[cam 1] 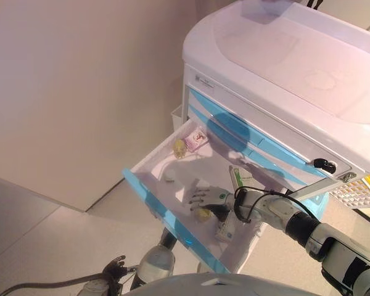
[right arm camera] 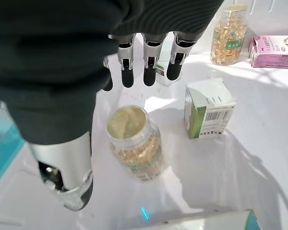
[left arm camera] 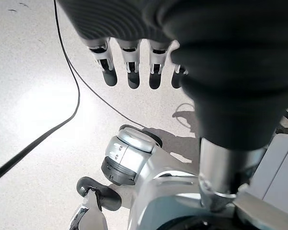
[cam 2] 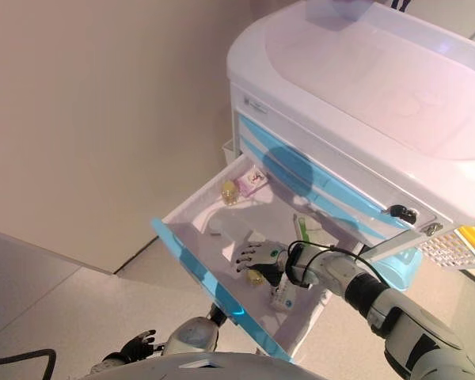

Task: Open the drawer and pick up the medicine

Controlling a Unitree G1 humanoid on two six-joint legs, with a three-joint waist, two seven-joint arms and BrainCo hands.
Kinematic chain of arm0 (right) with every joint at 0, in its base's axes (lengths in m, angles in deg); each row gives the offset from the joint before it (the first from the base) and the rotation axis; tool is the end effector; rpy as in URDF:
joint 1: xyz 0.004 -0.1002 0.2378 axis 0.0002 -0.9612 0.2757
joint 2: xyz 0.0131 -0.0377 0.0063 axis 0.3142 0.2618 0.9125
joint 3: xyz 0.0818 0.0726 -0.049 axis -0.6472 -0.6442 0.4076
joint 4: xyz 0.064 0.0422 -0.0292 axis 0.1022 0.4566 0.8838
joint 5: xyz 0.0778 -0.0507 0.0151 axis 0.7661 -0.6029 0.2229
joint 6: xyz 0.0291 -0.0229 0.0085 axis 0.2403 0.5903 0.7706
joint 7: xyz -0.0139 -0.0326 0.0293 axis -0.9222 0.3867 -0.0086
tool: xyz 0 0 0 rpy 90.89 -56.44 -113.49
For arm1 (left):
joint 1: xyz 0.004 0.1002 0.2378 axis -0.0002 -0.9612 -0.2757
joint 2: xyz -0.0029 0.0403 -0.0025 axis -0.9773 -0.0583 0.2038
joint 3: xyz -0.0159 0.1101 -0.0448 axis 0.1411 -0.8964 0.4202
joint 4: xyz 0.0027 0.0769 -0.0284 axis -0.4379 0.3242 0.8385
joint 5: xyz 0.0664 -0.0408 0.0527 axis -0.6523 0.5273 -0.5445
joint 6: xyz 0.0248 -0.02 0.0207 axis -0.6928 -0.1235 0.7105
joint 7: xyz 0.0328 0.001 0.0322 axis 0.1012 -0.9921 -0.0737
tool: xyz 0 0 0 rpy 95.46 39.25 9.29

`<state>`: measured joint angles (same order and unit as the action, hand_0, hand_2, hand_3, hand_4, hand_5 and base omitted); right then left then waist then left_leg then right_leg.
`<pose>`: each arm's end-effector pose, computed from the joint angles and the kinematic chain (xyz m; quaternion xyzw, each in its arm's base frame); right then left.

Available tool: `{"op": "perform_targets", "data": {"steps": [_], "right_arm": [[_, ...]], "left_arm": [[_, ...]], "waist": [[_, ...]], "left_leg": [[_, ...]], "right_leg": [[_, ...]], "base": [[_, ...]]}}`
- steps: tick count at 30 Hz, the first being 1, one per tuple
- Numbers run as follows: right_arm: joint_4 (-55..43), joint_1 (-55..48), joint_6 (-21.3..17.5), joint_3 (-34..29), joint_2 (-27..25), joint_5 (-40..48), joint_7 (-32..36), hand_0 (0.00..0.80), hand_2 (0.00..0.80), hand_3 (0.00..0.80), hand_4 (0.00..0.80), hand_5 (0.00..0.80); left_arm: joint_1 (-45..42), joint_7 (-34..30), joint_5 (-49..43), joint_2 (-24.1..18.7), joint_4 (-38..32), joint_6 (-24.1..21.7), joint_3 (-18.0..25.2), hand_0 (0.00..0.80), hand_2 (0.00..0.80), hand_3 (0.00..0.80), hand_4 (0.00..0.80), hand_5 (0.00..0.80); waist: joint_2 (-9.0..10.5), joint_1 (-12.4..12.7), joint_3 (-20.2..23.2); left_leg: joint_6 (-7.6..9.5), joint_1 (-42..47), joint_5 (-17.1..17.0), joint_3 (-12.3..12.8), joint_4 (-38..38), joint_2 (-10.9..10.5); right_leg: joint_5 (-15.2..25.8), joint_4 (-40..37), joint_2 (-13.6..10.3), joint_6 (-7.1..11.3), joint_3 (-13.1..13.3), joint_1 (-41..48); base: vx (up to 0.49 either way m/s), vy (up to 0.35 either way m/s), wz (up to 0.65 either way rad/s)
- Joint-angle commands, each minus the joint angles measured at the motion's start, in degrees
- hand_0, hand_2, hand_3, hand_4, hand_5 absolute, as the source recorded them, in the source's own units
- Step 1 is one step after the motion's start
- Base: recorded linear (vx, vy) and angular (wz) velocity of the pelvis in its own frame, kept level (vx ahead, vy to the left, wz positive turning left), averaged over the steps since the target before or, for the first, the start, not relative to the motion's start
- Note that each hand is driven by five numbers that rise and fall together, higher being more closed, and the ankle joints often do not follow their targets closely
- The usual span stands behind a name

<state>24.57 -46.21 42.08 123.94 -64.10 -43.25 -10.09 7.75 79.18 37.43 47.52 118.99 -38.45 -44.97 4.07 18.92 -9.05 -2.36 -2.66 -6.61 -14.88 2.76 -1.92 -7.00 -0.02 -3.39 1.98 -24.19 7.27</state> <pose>0.2265 -0.1547 0.0014 -0.6780 -0.1424 0.5335 0.4852 0.0544 0.2423 -0.1211 0.0932 0.5486 0.0072 0.8308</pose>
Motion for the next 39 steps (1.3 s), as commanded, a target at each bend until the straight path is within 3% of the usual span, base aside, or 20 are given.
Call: {"op": "perform_targets", "data": {"steps": [1,12,39], "right_arm": [[-0.71,1.78,-1.25,3.09,0.55,-0.78,-3.43,0.000,0.000,0.000,0.000,0.000],[3.35,0.22,3.25,2.01,2.21,-5.70,-8.23,0.000,0.000,0.000,0.000,0.000],[4.10,0.04,1.87,2.88,3.42,-5.65,-10.09,0.000,0.000,0.000,0.000,0.000]], "left_arm": [[1.32,-0.30,-1.62,-1.32,1.55,-1.08,-2.14,0.000,0.000,0.000,0.000,0.000],[0.80,-0.07,-1.80,-0.63,1.22,-1.65,-2.90,0.000,0.000,0.000,0.000,0.000],[0.73,0.13,-1.60,-0.01,1.19,-2.00,-3.79,0.000,0.000,0.000,0.000,0.000]], "waist": [[0.65,1.00,0.61],[-0.05,1.12,0.48],[-0.68,1.57,0.46]], "left_leg": [[0.68,1.32,3.90,0.90,0.97,-1.71],[0.98,1.29,4.02,0.23,0.67,-2.11],[1.45,1.51,4.00,-0.70,0.92,-2.70]], "right_leg": [[4.23,1.57,-2.32,0.70,4.50,-4.52],[4.10,1.83,-2.44,0.69,4.12,-4.47],[3.92,1.74,-2.58,0.64,3.61,-4.19]], "base": [[0.000,0.000,0.00],[0.000,0.000,0.00],[0.000,0.000,0.00]]}}
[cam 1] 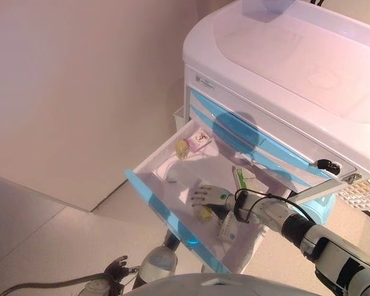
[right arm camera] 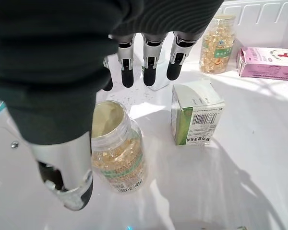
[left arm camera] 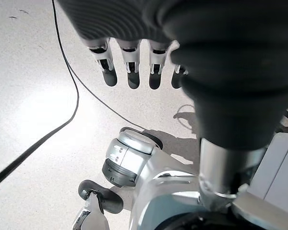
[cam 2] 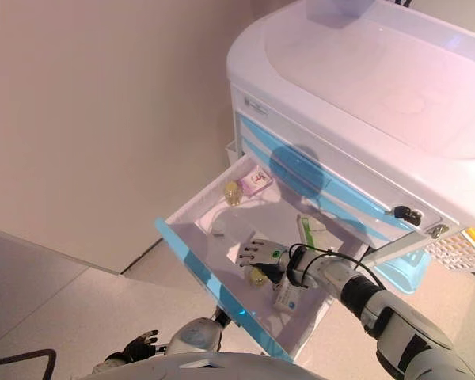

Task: Open the drawer and pick up the medicine

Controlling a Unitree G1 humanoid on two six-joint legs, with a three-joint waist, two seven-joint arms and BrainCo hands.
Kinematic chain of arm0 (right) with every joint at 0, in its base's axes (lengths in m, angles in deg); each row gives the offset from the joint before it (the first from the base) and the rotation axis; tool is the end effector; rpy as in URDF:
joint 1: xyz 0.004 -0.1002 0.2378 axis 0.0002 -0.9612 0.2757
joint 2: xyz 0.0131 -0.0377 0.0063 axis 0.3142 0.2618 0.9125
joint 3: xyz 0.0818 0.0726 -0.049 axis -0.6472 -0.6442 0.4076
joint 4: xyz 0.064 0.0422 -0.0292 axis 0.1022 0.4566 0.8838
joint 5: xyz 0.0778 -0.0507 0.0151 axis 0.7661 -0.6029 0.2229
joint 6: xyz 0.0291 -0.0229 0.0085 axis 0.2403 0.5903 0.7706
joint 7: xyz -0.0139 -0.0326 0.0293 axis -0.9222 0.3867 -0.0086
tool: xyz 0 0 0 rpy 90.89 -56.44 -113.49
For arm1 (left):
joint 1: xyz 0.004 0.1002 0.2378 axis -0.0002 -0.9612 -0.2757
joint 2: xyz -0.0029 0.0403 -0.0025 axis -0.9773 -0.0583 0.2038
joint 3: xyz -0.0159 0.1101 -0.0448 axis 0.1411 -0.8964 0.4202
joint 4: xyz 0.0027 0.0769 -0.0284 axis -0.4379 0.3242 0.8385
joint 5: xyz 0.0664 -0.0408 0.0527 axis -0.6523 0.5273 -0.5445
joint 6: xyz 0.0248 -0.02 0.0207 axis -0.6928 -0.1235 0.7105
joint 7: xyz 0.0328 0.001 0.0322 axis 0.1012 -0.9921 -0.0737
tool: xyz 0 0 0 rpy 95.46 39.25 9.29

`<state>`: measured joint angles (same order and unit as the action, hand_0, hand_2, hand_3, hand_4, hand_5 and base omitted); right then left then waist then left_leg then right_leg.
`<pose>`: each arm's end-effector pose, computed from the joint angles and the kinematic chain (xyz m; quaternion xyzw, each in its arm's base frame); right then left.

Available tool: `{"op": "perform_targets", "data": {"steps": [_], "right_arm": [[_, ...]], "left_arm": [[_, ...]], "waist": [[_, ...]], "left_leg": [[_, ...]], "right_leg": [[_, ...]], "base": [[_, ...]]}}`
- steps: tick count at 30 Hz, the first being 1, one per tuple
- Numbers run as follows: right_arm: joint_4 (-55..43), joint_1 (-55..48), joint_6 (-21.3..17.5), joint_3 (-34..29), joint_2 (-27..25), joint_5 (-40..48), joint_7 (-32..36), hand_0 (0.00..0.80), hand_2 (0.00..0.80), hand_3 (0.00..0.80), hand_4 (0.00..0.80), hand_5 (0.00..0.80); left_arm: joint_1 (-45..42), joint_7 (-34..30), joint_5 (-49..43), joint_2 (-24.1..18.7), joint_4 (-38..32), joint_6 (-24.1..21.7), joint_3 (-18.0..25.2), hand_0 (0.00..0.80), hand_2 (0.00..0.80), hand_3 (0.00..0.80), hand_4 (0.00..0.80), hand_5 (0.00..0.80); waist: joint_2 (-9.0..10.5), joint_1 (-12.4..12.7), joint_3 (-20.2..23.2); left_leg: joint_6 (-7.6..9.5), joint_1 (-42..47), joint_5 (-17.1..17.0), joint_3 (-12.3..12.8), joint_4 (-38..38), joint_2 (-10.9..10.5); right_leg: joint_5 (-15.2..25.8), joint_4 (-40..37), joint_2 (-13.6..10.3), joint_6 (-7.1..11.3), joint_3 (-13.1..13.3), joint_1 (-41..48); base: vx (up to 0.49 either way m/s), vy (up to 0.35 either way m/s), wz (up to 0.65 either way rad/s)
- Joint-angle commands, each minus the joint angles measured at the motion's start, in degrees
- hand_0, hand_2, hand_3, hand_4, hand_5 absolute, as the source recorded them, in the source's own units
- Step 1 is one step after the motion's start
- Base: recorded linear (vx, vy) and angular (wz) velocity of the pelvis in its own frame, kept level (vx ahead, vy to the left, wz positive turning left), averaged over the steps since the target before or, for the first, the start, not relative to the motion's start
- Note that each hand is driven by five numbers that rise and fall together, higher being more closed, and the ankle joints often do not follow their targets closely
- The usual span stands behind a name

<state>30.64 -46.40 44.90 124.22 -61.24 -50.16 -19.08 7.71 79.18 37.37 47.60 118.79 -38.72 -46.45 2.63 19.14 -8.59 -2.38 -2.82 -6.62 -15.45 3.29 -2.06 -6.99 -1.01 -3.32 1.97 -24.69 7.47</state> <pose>0.2261 -0.1559 -0.0150 -0.7034 -0.1563 0.4939 0.4867 0.0546 0.2396 -0.1217 0.0990 0.5474 -0.0053 0.8309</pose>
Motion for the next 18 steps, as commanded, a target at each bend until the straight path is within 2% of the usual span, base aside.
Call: {"op": "perform_targets", "data": {"steps": [1,2,3,5,18], "right_arm": [[-1.65,0.18,-1.03,2.61,0.66,1.14,-1.23,0.044,0.044,0.044,0.044,0.044],[-1.48,0.16,-1.08,2.64,0.74,0.97,-1.40,0.276,0.276,0.276,0.276,0.276],[-1.42,0.13,-1.08,2.67,0.79,1.09,-1.44,0.355,0.355,0.355,0.355,0.355],[-1.43,-0.08,-1.21,2.56,0.79,0.86,-1.64,0.800,0.800,0.800,0.800,0.800],[-1.88,0.06,-1.33,2.87,0.51,1.91,-1.76,0.800,0.800,0.800,0.800,0.800]], "left_arm": [[0.73,0.09,-1.59,-0.13,1.41,-1.83,-2.23,0.000,0.000,0.000,0.000,0.000],[0.74,0.09,-1.60,-0.16,1.45,-1.88,-2.19,0.000,0.000,0.000,0.000,0.000],[0.72,0.11,-1.66,-0.15,1.47,-1.95,-2.18,0.000,0.000,0.000,0.000,0.000],[0.63,0.11,-1.74,-0.12,1.44,-2.00,-2.14,0.000,0.000,0.000,0.000,0.000],[0.71,-0.03,-1.72,-0.38,1.48,-1.95,-2.22,0.000,0.000,0.000,0.000,0.000]], "waist": [[0.77,1.40,-0.04],[0.81,1.42,-0.06],[0.84,1.45,-0.07],[0.85,1.50,-0.06],[1.15,1.56,-0.17]], "left_leg": [[1.46,1.69,4.00,-0.14,0.39,-2.54],[1.48,1.70,4.00,-0.16,0.40,-2.55],[1.49,1.72,3.99,-0.20,0.44,-2.58],[1.51,1.80,4.00,-0.25,0.50,-2.57],[1.57,1.95,3.99,-0.23,0.57,-2.59]], "right_leg": [[3.92,2.73,-2.66,0.67,4.08,-4.37],[3.92,2.70,-2.64,0.66,4.09,-4.34],[3.93,2.67,-2.62,0.66,4.07,-4.31],[3.95,2.65,-2.63,0.68,3.96,-4.27],[4.05,2.52,-2.50,0.70,4.04,-4.11]], "base": [[0.000,0.000,0.00],[0.000,0.000,0.00],[0.000,0.000,0.00],[0.009,-0.003,0.04],[0.000,0.000,0.01]]}}
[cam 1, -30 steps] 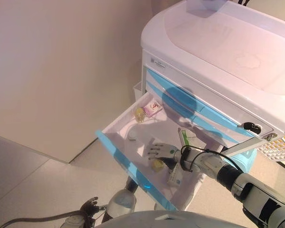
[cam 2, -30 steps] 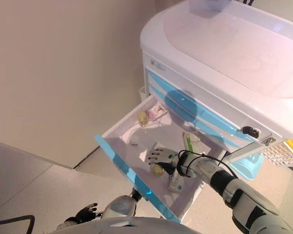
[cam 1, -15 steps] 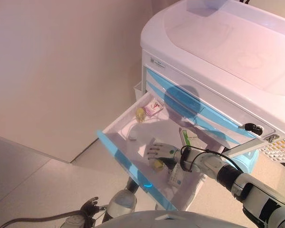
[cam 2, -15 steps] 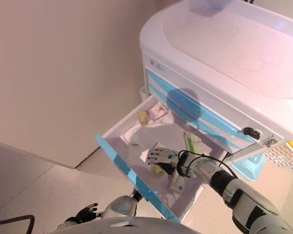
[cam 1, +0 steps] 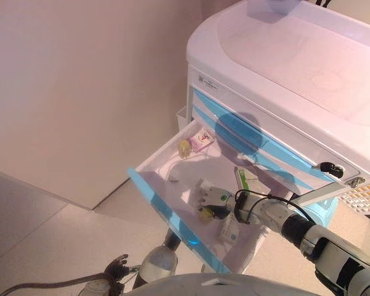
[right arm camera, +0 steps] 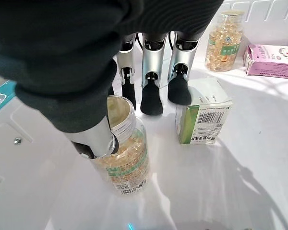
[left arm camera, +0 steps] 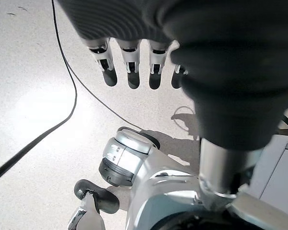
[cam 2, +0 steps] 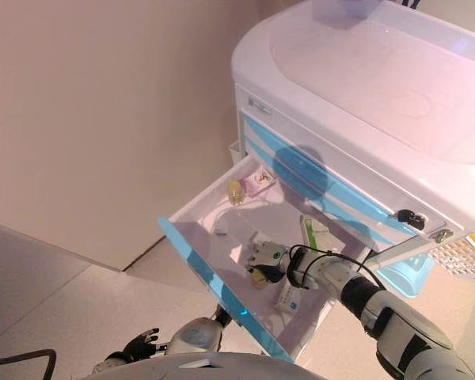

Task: Open the drawer and pick up the medicine

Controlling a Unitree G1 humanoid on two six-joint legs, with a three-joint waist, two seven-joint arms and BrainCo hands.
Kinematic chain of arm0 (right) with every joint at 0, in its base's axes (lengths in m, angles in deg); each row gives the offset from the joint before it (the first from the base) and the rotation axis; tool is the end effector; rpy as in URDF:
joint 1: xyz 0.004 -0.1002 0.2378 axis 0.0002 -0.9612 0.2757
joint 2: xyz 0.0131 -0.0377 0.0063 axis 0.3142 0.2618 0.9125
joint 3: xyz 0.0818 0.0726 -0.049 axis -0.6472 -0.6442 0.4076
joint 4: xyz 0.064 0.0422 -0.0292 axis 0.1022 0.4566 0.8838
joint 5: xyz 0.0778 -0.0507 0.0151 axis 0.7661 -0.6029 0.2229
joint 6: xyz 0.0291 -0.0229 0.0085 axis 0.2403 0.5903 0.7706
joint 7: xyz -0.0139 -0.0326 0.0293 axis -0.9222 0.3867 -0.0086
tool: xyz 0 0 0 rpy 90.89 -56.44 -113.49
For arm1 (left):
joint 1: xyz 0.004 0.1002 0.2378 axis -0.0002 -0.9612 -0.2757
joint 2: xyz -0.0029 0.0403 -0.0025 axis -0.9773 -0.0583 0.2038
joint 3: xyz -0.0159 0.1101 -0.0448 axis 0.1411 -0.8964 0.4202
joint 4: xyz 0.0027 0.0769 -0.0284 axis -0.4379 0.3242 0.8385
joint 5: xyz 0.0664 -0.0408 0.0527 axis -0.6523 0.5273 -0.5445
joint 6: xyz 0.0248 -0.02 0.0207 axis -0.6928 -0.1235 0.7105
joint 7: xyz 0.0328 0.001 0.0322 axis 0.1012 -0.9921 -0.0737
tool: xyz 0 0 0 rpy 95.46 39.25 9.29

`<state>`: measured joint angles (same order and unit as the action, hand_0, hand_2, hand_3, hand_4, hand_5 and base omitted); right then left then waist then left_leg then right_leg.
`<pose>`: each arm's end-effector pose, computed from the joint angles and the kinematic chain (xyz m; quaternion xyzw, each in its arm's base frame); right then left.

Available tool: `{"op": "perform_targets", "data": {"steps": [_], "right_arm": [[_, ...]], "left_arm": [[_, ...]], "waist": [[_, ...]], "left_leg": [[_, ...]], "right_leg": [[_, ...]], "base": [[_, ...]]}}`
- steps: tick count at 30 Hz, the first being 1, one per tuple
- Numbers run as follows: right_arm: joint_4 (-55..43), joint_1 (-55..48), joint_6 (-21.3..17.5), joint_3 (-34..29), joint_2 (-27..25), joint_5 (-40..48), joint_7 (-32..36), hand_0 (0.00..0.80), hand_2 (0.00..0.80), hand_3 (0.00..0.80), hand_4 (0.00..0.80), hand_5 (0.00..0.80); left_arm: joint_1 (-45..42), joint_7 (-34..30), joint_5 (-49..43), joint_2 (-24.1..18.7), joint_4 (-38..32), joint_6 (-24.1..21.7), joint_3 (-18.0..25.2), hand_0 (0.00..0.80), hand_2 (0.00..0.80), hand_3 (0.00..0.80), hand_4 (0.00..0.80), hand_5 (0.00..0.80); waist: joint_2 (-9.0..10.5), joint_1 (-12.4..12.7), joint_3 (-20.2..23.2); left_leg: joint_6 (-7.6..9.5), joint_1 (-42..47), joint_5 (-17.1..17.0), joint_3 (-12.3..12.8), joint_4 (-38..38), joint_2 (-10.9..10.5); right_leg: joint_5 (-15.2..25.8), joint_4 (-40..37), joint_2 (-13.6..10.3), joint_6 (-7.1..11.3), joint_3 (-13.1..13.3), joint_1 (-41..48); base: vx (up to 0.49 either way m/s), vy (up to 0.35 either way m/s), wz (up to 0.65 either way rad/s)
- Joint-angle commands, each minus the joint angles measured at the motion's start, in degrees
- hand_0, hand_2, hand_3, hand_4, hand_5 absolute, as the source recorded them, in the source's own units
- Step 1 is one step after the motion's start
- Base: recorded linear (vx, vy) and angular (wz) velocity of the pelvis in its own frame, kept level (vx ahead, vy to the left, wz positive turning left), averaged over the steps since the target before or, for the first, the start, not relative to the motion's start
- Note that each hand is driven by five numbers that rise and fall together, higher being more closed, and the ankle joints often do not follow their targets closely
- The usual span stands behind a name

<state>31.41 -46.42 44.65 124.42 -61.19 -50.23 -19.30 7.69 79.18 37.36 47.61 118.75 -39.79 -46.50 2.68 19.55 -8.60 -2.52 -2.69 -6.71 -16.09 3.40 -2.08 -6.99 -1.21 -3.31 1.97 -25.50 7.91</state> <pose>0.2254 -0.1572 -0.0169 -0.7029 -0.1526 0.4968 0.4856 0.0554 0.2393 -0.1213 0.0998 0.5396 -0.0072 0.8360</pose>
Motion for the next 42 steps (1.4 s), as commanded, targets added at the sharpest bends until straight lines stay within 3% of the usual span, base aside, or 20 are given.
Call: {"op": "perform_targets", "data": {"steps": [1,10,17,29,32,37,42], "right_arm": [[-2.64,0.01,-1.09,2.61,0.39,1.83,-1.64,0.800,0.800,0.800,0.800,0.800],[-4.10,-0.21,-0.65,1.87,-0.32,1.91,-1.69,0.800,0.800,0.800,0.800,0.800],[-12.49,0.51,-0.73,-0.19,-4.69,6.51,2.31,0.800,0.800,0.800,0.800,0.800],[-39.46,2.12,-1.83,-12.53,-18.16,28.14,26.55,0.800,0.800,0.800,0.800,0.800],[-43.28,3.41,-0.49,-15.38,-20.31,34.03,31.38,0.800,0.800,0.800,0.800,0.800],[-48.88,5.85,6.85,-20.64,-22.83,49.37,41.01,0.800,0.800,0.800,0.800,0.800],[-49.93,9.49,12.19,-25.03,-25.04,57.99,42.09,0.800,0.800,0.800,0.800,0.800]], "left_arm": [[0.72,0.06,-1.64,-0.37,1.44,-0.81,-2.25,0.000,0.000,0.000,0.000,0.000],[0.66,0.37,-1.99,-0.19,1.64,-0.92,-2.01,0.000,0.000,0.000,0.000,0.000],[0.51,0.33,-2.14,-0.76,1.39,-0.42,-1.23,0.000,0.000,0.000,0.000,0.000],[0.19,-0.25,-1.26,-2.10,1.26,1.07,0.78,0.000,0.000,0.000,0.000,0.000],[0.42,-0.30,-0.52,-2.06,1.31,1.36,0.57,0.000,0.000,0.000,0.000,0.000],[0.82,-0.24,0.57,-1.96,1.90,1.37,0.03,0.000,0.000,0.000,0.000,0.000],[1.02,-0.29,1.36,-1.96,2.53,1.34,-0.62,0.000,0.000,0.000,0.000,0.000]], "waist": [[1.15,1.14,-0.10],[1.51,0.84,0.14],[2.25,-0.31,0.45],[3.59,-4.79,1.74],[3.78,-5.80,2.03],[3.99,-7.42,2.44],[3.99,-8.63,2.93]], "left_leg": [[1.74,1.91,4.09,0.43,0.56,-2.55],[1.79,2.18,4.18,0.71,0.69,-2.52],[1.71,2.73,4.47,1.82,0.72,-2.17],[2.05,4.61,5.38,6.09,0.82,-1.17],[2.16,5.04,5.70,7.25,0.73,-0.94],[2.29,5.99,6.25,8.74,0.69,-0.64],[2.29,6.59,6.62,9.93,0.48,-0.46]], "right_leg": [[4.07,2.68,-2.49,0.68,4.84,-4.52],[4.14,2.53,-2.28,0.67,5.11,-4.36],[4.50,2.42,-2.10,0.87,5.98,-4.19],[5.26,2.16,-1.57,1.46,9.81,-3.92],[5.37,2.08,-1.50,1.55,10.79,-3.81],[5.56,1.99,-1.32,1.64,12.12,-3.46],[5.80,1.90,-1.34,1.74,13.19,-3.23]], "base": [[0.000,0.000,0.00],[0.000,0.000,0.00],[0.000,0.000,0.00],[0.008,0.019,-0.14],[0.017,0.030,-0.23],[0.019,0.023,-0.14],[0.016,0.025,-0.15]]}}
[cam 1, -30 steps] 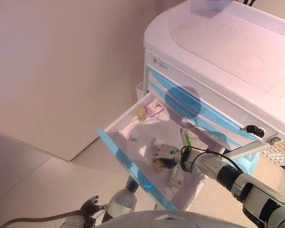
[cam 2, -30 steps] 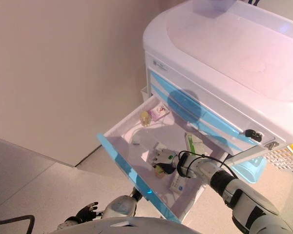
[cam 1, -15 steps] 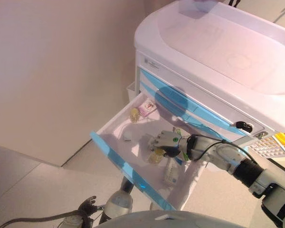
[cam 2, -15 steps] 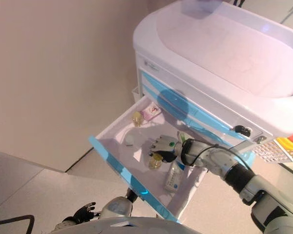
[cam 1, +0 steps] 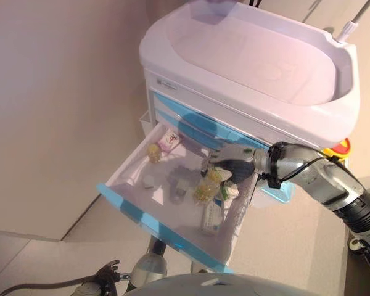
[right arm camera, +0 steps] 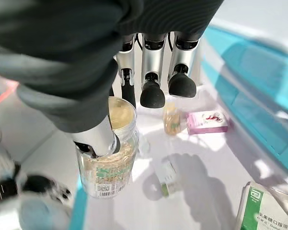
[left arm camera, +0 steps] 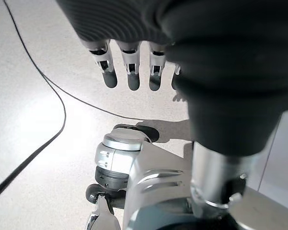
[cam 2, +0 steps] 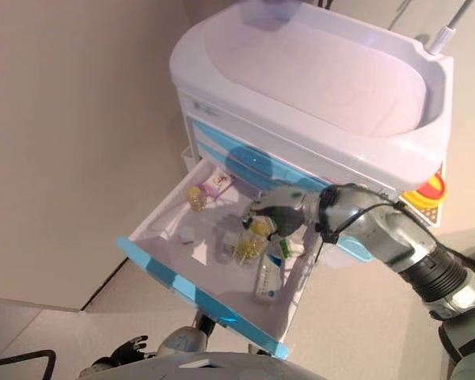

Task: Open the drawer and pick up the medicine

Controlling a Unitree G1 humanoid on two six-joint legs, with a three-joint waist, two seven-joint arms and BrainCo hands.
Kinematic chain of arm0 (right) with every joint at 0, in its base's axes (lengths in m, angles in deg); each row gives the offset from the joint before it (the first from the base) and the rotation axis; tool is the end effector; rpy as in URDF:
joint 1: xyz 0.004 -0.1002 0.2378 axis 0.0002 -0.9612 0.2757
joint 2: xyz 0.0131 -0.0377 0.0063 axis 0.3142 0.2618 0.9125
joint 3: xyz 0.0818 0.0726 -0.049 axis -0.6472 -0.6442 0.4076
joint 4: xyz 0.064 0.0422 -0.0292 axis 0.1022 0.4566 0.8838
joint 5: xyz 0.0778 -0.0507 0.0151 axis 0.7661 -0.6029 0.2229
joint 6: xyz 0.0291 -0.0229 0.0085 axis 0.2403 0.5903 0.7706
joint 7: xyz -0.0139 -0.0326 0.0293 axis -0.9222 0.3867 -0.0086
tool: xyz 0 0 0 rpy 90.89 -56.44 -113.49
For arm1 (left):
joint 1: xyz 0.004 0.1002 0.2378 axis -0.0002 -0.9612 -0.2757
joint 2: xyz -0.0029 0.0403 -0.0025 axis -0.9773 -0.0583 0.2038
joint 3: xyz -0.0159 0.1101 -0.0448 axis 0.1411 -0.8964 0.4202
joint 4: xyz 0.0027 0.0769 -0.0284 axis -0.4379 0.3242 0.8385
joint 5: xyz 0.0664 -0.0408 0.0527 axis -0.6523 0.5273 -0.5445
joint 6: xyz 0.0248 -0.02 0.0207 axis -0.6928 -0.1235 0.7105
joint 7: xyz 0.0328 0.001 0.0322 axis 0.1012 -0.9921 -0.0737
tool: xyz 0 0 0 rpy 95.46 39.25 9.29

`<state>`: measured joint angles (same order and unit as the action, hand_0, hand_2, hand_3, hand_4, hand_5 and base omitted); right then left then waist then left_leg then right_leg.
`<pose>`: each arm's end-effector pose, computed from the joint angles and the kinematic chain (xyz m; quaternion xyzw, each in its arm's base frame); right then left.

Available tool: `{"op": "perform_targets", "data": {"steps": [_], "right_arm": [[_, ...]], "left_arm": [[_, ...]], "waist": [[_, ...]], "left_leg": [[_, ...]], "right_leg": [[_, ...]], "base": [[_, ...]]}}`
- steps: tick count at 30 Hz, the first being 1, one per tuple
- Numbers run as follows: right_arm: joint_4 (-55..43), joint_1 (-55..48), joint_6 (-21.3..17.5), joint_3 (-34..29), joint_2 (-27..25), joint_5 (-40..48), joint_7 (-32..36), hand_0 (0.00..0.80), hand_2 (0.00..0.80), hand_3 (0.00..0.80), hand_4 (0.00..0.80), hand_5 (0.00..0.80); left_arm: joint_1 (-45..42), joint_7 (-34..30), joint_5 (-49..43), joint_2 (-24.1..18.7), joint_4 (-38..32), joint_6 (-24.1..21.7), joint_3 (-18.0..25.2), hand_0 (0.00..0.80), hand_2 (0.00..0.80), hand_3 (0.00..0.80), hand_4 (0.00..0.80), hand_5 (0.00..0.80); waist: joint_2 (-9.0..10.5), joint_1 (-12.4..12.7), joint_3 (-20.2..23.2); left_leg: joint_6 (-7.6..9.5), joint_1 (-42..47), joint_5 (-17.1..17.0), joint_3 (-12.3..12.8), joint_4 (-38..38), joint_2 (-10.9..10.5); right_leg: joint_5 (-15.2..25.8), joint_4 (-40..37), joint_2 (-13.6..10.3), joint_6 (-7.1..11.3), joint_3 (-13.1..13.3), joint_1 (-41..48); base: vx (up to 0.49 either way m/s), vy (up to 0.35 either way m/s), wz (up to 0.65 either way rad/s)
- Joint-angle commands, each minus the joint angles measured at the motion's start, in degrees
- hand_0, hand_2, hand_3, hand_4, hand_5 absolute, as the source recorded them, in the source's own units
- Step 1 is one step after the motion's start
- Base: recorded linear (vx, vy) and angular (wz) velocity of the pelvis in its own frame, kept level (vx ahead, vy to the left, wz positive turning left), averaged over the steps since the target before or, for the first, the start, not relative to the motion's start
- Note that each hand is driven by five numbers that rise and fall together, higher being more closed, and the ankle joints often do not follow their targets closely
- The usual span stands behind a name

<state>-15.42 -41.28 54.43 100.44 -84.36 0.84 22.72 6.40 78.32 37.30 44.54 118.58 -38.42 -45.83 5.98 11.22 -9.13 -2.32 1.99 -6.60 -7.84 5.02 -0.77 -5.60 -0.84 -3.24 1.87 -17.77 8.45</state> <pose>0.2392 -0.1871 0.1843 -0.6092 -0.1845 0.4900 0.5956 0.0464 0.2593 -0.1166 0.1143 0.5578 0.0069 0.8220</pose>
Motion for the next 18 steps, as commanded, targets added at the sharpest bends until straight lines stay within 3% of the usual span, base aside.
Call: {"op": "perform_targets", "data": {"steps": [1,12,18], "right_arm": [[-3.02,4.99,2.79,-2.03,-2.08,7.36,-0.90,0.800,0.800,0.800,0.800,0.800],[-0.07,17.60,7.49,-9.76,-9.33,8.66,-11.49,0.800,0.800,0.800,0.800,0.800],[7.05,27.73,9.47,-5.56,-14.41,6.92,-17.77,0.800,0.800,0.800,0.800,0.800]], "left_arm": [[2.21,0.59,1.47,1.13,2.71,-0.03,-1.31,0.000,0.000,0.000,0.000,0.000],[1.09,0.84,3.37,1.26,3.31,0.44,-1.69,0.000,0.000,0.000,0.000,0.000],[0.89,0.83,3.92,0.46,3.14,1.11,-2.47,0.000,0.000,0.000,0.000,0.000]], "waist": [[0.66,-0.48,3.54],[0.67,-2.06,5.39],[1.33,-1.88,5.93]], "left_leg": [[2.10,2.02,6.59,1.88,-1.18,-1.76],[2.34,3.03,7.54,3.78,-1.63,-1.88],[2.53,3.59,8.03,3.52,-2.10,-2.21]], "right_leg": [[4.42,1.55,-1.40,1.85,5.66,-3.75],[4.43,1.14,-1.11,1.93,7.20,-3.09],[4.16,1.39,-1.17,1.83,7.01,-2.42]], "base": [[0.015,0.031,-0.10],[0.028,0.025,-0.08],[0.033,0.001,0.00]]}}
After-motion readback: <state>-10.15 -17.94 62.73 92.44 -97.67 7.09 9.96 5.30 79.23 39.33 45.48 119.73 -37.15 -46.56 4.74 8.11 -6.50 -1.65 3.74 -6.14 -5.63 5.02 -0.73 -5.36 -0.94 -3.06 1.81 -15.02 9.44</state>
